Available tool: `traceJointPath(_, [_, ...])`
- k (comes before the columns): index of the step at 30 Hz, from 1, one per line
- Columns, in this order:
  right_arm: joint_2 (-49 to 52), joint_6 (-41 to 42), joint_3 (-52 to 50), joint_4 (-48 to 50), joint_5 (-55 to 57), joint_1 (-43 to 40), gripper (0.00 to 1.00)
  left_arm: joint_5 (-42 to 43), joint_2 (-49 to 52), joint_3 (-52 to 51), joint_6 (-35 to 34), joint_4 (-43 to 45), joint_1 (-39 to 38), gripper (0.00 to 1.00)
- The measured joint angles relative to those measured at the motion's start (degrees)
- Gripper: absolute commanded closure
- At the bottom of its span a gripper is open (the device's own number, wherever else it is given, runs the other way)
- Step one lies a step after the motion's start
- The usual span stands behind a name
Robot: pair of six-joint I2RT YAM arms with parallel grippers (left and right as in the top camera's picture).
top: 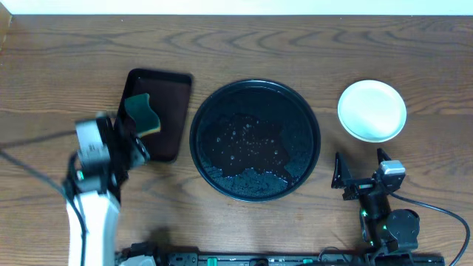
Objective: Clean dirty plates on tray and stack at the side
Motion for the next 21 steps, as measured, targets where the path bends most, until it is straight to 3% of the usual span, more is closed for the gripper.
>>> traceJointPath(7, [0.0, -0.15, -0.02, 0.07, 0.17, 0.0, 0.01, 5.62, -20.13, -25.18, 1.75, 21.9, 0.0, 0.21])
traceJointPath(13, [0.0, -0.17, -0.02, 0.04, 0.17, 0.0, 0.01, 8.74, -32.87, -40.02, 2.89, 35.67, -0.02, 0.21])
traceJointPath(21, [-0.02, -0.17, -0.04, 0.04, 0.2, 0.0, 0.01, 11.1, -41.59, -42.21, 4.83, 37.66, -0.02, 0.21])
